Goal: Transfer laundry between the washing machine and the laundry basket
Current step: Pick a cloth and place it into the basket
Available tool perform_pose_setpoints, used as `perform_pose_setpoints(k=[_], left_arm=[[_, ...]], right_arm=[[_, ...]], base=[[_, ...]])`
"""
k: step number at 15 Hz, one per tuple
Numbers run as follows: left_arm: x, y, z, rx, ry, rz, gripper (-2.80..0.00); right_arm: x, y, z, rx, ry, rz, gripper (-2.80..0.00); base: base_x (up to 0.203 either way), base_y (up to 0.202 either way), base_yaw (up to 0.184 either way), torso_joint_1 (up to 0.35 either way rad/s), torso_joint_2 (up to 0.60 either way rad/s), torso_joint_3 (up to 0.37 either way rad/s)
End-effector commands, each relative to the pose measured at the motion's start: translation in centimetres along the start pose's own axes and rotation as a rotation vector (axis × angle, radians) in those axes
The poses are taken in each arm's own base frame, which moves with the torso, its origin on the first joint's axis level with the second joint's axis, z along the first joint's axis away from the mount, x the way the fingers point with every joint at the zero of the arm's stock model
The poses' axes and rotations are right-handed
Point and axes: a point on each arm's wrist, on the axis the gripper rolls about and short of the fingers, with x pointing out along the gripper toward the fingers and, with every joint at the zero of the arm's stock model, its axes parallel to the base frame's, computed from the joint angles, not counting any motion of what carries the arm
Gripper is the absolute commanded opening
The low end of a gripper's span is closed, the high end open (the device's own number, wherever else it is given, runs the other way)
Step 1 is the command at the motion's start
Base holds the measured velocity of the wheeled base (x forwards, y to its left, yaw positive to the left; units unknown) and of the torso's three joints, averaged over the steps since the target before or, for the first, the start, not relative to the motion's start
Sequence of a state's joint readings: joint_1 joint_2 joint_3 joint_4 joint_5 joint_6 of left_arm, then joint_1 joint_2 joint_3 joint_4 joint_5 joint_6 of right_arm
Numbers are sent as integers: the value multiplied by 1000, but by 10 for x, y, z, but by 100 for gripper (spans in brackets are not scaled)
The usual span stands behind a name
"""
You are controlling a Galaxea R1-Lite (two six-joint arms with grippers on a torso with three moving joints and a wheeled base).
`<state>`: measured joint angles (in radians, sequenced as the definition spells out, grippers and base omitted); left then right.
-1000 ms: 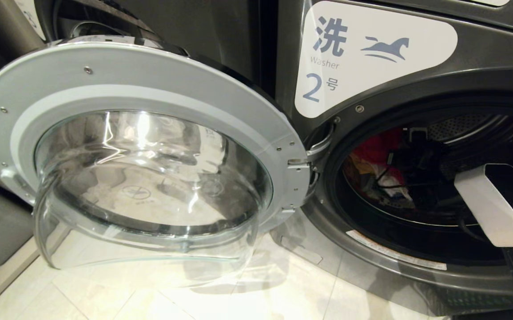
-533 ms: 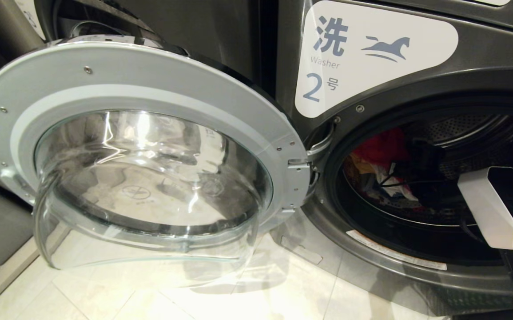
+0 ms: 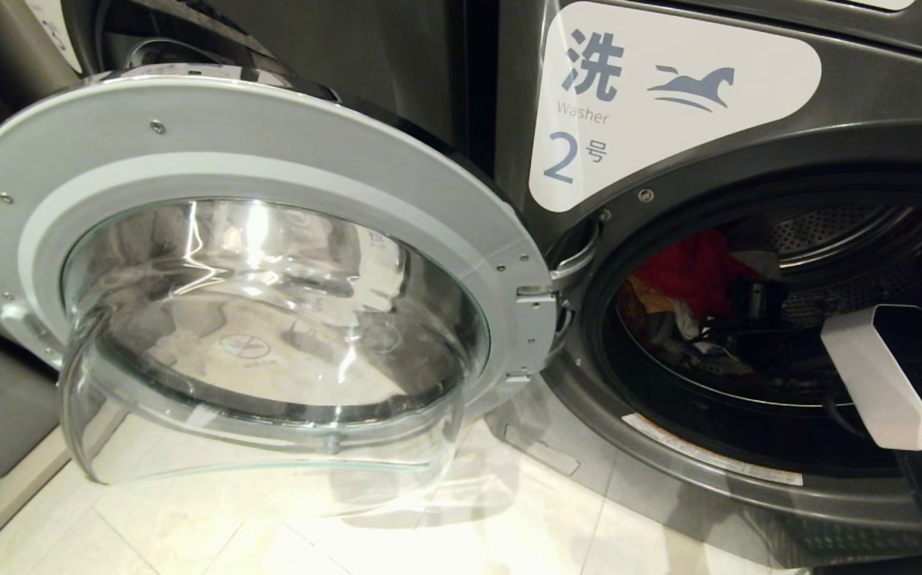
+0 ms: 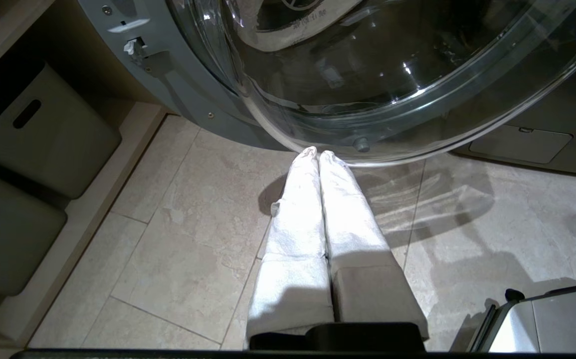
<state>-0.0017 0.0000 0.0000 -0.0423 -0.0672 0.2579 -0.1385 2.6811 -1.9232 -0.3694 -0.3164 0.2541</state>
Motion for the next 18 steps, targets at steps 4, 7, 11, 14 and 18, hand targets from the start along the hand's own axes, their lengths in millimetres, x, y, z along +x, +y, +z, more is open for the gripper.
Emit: perform_pose_setpoints(k=[4, 7, 11, 14, 18], left_arm=[[0, 0, 0, 1, 1, 0, -280], [0, 0, 0, 1, 1, 0, -280], [0, 0, 0, 1, 1, 0, -280], [0, 0, 0, 1, 1, 0, -280], [0, 0, 0, 1, 0, 0, -280]], right_arm=[[3, 0, -7, 43, 11, 1, 0], [1, 1, -5, 45, 30, 26, 0], [2, 10, -13, 41, 55, 85, 0], [6, 15, -24, 40, 35, 109, 0], [6, 18, -23, 44, 1, 124, 0]], base=[[0, 0, 0, 0, 0, 0], [0, 0, 0, 0, 0, 0], [0, 0, 0, 0, 0, 0], [0, 0, 0, 0, 0, 0], [0, 0, 0, 0, 0, 0]])
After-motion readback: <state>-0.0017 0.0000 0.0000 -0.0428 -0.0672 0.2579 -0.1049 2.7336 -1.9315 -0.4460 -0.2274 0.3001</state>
